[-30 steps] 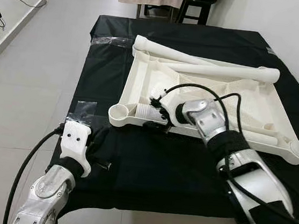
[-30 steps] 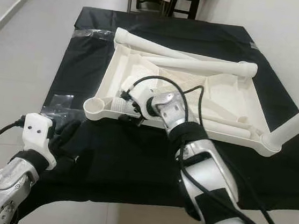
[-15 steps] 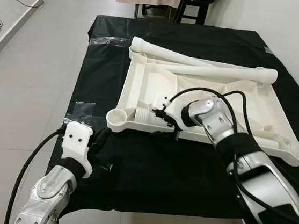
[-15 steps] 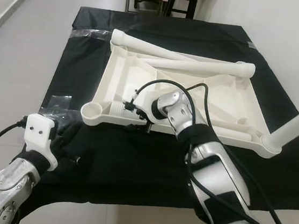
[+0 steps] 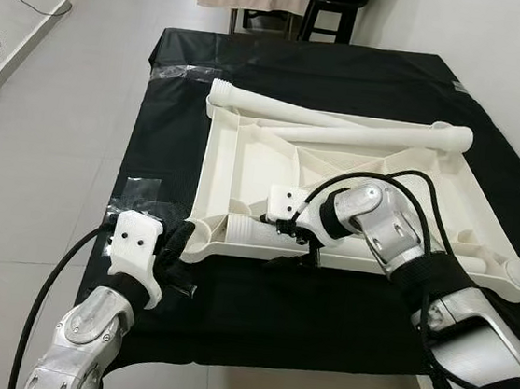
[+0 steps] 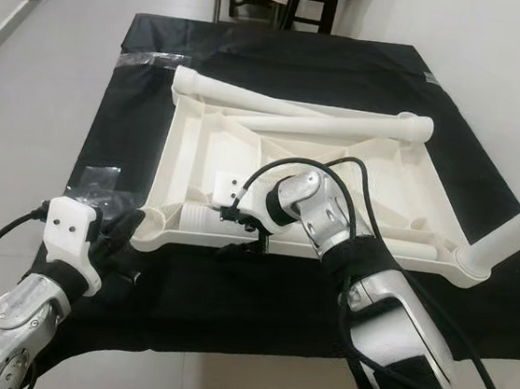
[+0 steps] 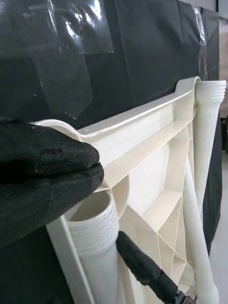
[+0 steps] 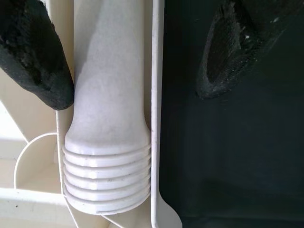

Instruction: Building children table

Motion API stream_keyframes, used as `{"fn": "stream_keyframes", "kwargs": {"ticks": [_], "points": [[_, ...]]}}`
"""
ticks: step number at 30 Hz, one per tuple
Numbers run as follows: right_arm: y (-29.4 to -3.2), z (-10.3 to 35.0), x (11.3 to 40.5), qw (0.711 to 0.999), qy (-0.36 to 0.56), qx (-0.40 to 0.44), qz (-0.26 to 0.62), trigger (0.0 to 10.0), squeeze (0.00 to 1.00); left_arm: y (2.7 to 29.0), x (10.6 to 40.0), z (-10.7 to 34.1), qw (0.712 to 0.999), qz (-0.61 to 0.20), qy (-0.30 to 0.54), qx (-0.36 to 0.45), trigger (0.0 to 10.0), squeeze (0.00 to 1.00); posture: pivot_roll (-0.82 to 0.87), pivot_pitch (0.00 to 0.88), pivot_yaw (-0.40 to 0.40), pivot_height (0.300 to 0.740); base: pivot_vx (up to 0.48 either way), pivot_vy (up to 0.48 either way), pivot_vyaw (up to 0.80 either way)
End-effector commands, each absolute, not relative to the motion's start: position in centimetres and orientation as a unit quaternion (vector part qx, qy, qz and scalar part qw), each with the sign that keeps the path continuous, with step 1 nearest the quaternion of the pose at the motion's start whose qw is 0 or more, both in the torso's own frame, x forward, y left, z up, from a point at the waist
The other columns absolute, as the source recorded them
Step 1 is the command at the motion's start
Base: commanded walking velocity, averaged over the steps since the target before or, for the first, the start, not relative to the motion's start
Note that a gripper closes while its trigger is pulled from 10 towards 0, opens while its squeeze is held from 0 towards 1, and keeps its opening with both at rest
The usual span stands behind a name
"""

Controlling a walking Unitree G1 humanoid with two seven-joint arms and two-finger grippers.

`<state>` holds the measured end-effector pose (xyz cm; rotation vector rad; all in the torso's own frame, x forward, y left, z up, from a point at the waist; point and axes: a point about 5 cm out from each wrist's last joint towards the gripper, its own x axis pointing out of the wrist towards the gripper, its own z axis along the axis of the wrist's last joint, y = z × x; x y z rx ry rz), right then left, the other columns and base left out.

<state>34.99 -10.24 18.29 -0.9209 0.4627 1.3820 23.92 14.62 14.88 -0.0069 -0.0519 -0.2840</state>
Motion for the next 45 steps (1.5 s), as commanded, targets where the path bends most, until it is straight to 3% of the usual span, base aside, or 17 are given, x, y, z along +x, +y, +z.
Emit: {"fn": "stream_keyframes", "kwargs": {"ticks": [1, 3, 4, 5, 6, 9, 14, 15, 23, 24, 26, 27, 30, 34, 45], "points": [[-9.4, 16.4, 33.8, 0.612, 0.224, -0.396, 0.647, 10.0, 0.00, 14.8, 23.9, 14.7, 0.990, -0.142, -0.017, 0.002, 10.0, 0.00, 0.04, 0.106, -0.056, 0.740, 0.000, 0.000, 0.00], [-9.2, 16.9, 34.5, 0.648, 0.201, -0.383, 0.627, 10.0, 0.00, 14.7, 23.9, 14.7, 0.990, -0.143, -0.018, 0.003, 10.0, 0.00, 0.04, 0.105, -0.057, 0.740, 0.000, 0.000, 0.00], [-9.2, 16.9, 34.5, 0.648, 0.201, -0.383, 0.627, 10.0, 0.00, 14.7, 23.9, 14.7, 0.990, -0.143, -0.018, 0.003, 10.0, 0.00, 0.04, 0.105, -0.057, 0.740, 0.000, 0.000, 0.00], [-9.1, 17.4, 34.9, 0.672, 0.185, -0.368, 0.615, 10.0, 0.00, 14.7, 23.9, 14.7, 0.990, -0.143, -0.018, 0.004, 10.0, 0.00, 0.04, 0.105, -0.058, 0.740, 0.000, 0.000, 0.00], [-9.1, 17.4, 34.9, 0.672, 0.185, -0.368, 0.615, 10.0, 0.00, 14.7, 23.9, 14.7, 0.990, -0.143, -0.018, 0.004, 10.0, 0.00, 0.04, 0.105, -0.058, 0.740, 0.000, 0.000, 0.00], [-9.3, 19.6, 35.2, 0.723, 0.125, -0.297, 0.611, 10.0, 0.00, 14.7, 23.9, 14.9, 0.989, -0.148, -0.021, 0.005, 10.0, 0.00, 0.03, 0.105, -0.060, 0.740, 0.000, 0.000, 0.00], [-9.6, 20.8, 34.9, 0.737, 0.088, -0.255, 0.620, 10.0, 0.00, 14.7, 23.9, 15.0, 0.988, -0.155, -0.023, 0.007, 10.0, 0.00, 0.02, 0.104, -0.054, 0.740, 0.000, 0.000, 0.00], [-10.2, 22.3, 34.4, 0.757, 0.038, -0.202, 0.621, 10.0, 0.00, 14.9, 23.9, 15.6, 0.986, -0.163, -0.029, 0.006, 10.0, 0.00, 0.01, 0.100, -0.049, 0.740, 0.000, 0.000, 0.00], [-11.2, 24.3, 34.3, 0.809, -0.070, -0.126, 0.571, 10.0, 0.00, 15.7, 24.8, 17.7, 0.984, -0.165, -0.062, 0.006, 10.0, 0.00, 0.00, 0.095, -0.046, 0.740, 0.000, 0.000, 0.00], [-11.2, 24.5, 34.7, 0.833, -0.081, -0.099, 0.539, 10.0, 0.00, 15.9, 25.0, 18.0, 0.983, -0.170, -0.068, 0.005, 10.0, 0.15, 0.00, 0.094, -0.046, 0.740, 0.000, 0.000, 0.00], [-11.1, 24.5, 34.9, 0.848, -0.084, -0.080, 0.517, 10.0, 0.00, 16.0, 25.1, 18.3, 0.982, -0.174, -0.071, 0.003, 10.0, 0.15, 0.00, 0.094, -0.046, 0.740, 0.000, 0.000, 0.00], [-10.8, 24.1, 35.0, 0.862, -0.081, -0.071, 0.496, 10.0, 0.00, 16.0, 25.0, 18.4, 0.979, -0.189, -0.071, -0.007, 10.0, 1.00, -0.01, 0.093, -0.044, 0.740, 0.000, 0.000, 0.00], [-10.5, 23.7, 34.8, 0.872, -0.077, -0.065, 0.480, 10.0, 0.00, 15.9, 24.9, 18.5, 0.975, -0.208, -0.070, -0.017, 10.0, 1.00, -0.01, 0.093, -0.044, 0.740, 0.000, 0.000, 0.00], [-9.5, 21.7, 33.1, 0.885, -0.059, 0.008, 0.463, 10.0, 0.00, 15.1, 24.7, 18.9, 0.966, -0.246, -0.068, -0.043, 10.0, 1.00, -0.02, 0.086, -0.035, 0.740, 0.000, 0.000, 0.00], [-9.5, 21.2, 32.4, 0.897, -0.062, 0.050, 0.435, 10.0, 0.00, 14.7, 24.6, 18.7, 0.958, -0.277, -0.049, -0.050, 10.0, 1.00, -0.02, 0.076, -0.034, 0.740, 0.000, 0.000, 0.00]]}}
